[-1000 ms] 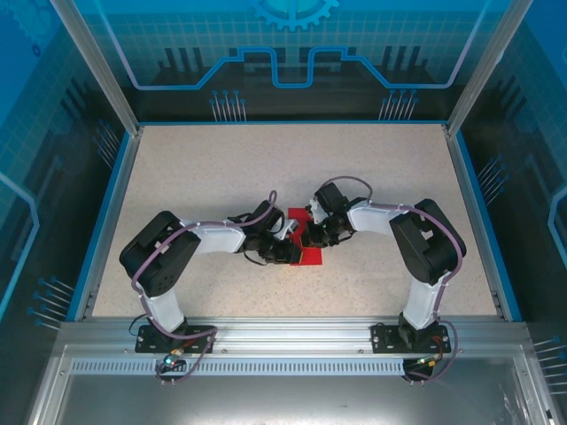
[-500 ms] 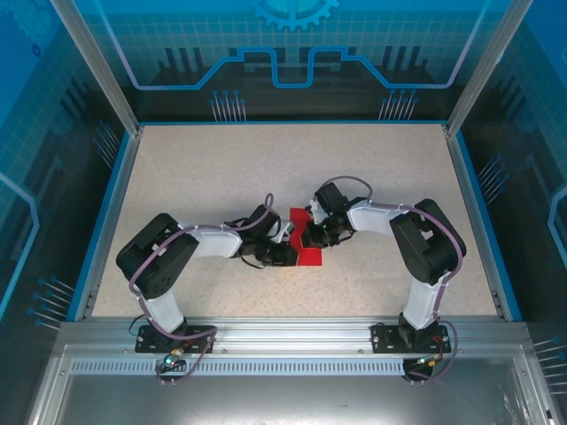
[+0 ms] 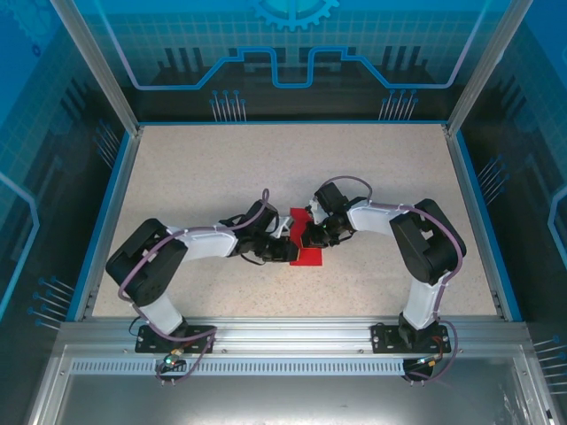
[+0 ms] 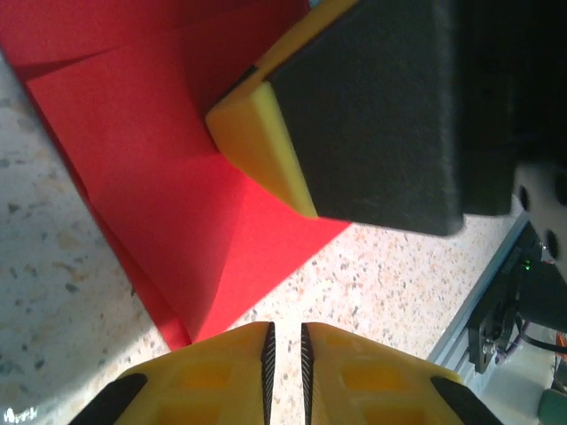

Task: Fold a paper plane with a square sheet of paper (fold left side to right side)

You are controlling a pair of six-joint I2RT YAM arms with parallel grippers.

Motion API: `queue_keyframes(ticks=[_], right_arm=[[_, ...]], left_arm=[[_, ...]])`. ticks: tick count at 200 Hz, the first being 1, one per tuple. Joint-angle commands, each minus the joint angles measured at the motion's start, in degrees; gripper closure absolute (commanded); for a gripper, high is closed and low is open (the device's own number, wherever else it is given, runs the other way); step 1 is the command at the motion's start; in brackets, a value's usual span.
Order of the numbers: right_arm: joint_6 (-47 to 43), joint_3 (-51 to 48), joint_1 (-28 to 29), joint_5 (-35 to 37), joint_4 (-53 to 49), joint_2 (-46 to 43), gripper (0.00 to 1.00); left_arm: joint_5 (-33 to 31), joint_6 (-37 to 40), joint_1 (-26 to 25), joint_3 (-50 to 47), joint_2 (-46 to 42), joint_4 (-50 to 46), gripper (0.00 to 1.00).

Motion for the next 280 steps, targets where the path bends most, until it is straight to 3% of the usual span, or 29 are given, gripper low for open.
queue_keyframes(ticks=[1,50,124,191,280], right_arm=[[-0.9,0.1,0.6,2.0,-4.4,1.0,0.93],[-1.9,0.0,0.6,1.6,-4.3,-0.4,0.93],[-11.0,0.9,-0.1,-1.9,-8.9,-8.5,0.95],[-9.2,4.1,4.1,-3.3,-8.7,-2.2,0.96],[-9.4,6.6,4.4,-0.5,-11.8,3.8,0.96]], left_arm=[[-0.1,0.9,0.4,1.8,2.7,-1.6,0.81],[-5.0,0.0,0.5,1.0,4.0,-2.7,0.83],[-3.8,-1.0,0.5,-2.9,5.6,0.9,0.89],[-5.4,-0.2,0.5,-3.0,6.5,-0.7,0.90],[-7.0,-0.1,0.3,-3.2,7.0,-1.9,0.90]])
